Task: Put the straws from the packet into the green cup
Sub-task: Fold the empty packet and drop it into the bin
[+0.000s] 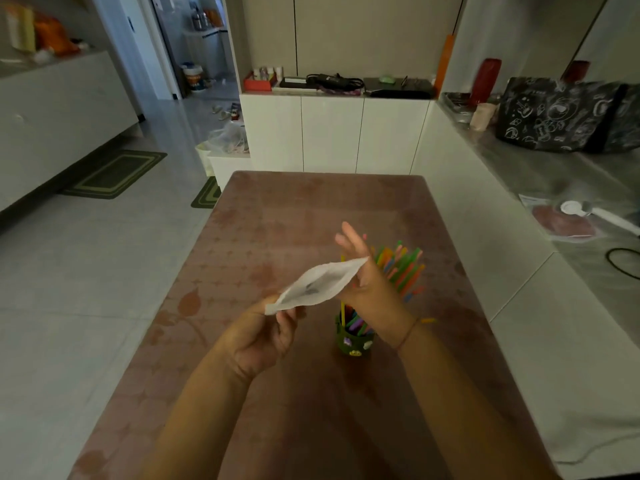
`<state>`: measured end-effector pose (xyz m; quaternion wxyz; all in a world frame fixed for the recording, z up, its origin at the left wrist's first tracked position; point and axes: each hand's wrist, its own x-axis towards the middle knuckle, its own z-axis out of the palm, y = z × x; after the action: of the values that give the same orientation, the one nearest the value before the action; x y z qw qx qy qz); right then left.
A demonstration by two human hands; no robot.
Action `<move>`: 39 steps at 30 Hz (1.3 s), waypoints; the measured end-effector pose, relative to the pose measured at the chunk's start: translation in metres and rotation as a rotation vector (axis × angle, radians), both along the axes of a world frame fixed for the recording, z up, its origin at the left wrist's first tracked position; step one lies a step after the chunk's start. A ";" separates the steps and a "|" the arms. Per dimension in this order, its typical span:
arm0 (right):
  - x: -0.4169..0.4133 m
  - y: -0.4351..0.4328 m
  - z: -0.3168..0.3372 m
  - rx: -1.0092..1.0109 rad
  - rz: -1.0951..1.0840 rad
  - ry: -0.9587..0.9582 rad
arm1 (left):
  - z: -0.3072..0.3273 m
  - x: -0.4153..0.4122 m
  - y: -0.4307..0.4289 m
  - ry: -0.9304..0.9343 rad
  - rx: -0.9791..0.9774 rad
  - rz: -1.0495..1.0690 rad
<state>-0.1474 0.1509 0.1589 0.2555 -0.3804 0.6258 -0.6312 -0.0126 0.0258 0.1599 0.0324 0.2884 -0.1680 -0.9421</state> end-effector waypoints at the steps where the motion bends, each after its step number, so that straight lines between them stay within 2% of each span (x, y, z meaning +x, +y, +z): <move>1: -0.002 -0.001 0.002 0.025 0.055 0.017 | 0.003 0.002 0.000 0.004 0.020 -0.039; 3: -0.003 -0.005 0.005 0.086 0.114 0.020 | 0.009 0.006 0.000 -0.005 0.014 -0.074; 6: -0.003 -0.011 0.002 0.014 0.068 -0.019 | 0.011 0.006 -0.003 -0.134 -0.146 -0.005; 8: -0.003 -0.015 0.001 -0.054 -0.034 -0.084 | 0.001 0.006 -0.006 -0.278 -0.370 0.071; 10: -0.002 -0.019 0.001 -0.098 -0.116 -0.153 | -0.007 0.008 -0.007 -0.348 -0.738 0.150; 12: -0.001 -0.023 0.001 -0.106 -0.157 -0.201 | -0.010 0.014 -0.008 -0.225 -1.050 0.126; 13: 0.000 -0.025 0.002 -0.103 -0.167 -0.235 | -0.012 0.015 -0.010 -0.160 -1.089 0.059; 15: 0.002 -0.026 0.005 -0.091 -0.168 -0.325 | -0.016 0.019 -0.012 -0.140 -1.070 -0.043; 18: 0.004 -0.025 0.001 -0.012 -0.057 -0.427 | -0.022 0.021 -0.014 -0.178 -0.956 0.028; 21: 0.012 -0.019 -0.014 0.153 0.099 -0.326 | -0.024 0.022 -0.018 -0.129 -0.785 0.117; 23: 0.015 -0.015 -0.025 0.209 0.062 -0.260 | -0.025 0.024 -0.022 -0.124 -0.746 0.105; 27: 0.013 -0.011 -0.031 0.208 -0.073 -0.308 | -0.031 0.032 -0.026 -0.152 -0.810 -0.020; 34: 0.019 -0.005 -0.026 0.171 -0.068 -0.207 | -0.042 0.034 -0.024 -0.249 -0.826 0.000; 39: 0.018 0.000 -0.034 0.160 -0.086 -0.233 | -0.049 0.035 -0.016 -0.242 -0.714 0.075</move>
<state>-0.1294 0.1508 0.1247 0.3286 -0.2557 0.6561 -0.6294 0.0223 0.0102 0.1105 0.1453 0.3740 -0.4779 -0.7814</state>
